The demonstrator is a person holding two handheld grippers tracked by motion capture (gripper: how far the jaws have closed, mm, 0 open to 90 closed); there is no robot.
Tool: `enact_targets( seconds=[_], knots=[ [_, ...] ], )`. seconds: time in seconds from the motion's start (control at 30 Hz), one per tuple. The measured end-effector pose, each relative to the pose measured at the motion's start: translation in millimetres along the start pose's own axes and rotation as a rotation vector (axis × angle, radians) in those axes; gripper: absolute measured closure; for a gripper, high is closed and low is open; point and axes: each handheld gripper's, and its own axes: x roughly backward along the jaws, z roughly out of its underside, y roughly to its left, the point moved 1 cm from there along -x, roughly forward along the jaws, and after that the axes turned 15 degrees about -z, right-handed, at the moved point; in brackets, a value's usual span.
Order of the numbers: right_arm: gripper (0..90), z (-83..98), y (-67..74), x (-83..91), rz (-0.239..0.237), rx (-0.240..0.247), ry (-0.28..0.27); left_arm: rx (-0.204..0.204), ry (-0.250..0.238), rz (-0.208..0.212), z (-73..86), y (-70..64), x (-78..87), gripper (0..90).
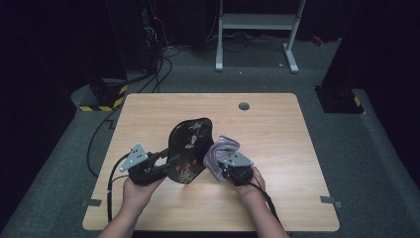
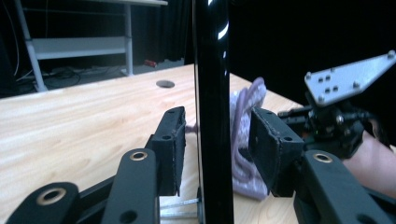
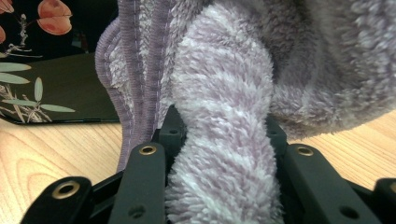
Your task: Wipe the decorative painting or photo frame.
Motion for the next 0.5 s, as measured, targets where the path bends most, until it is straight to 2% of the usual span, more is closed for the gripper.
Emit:
enact_targets(
  seconds=[0.23, 0.5],
  knots=[
    [63.6, -0.5, 1.1, -0.1, -0.009, -0.001, -0.002, -0.009, -0.013, -0.011, -18.0, -0.1, -5.6, 57.6],
    [63.4, -1.0, 1.7, -0.1, -0.016, 0.002, 0.000, -0.051, -0.007, -0.017, -33.2, -3.9, -10.3, 62.2]
  ],
)
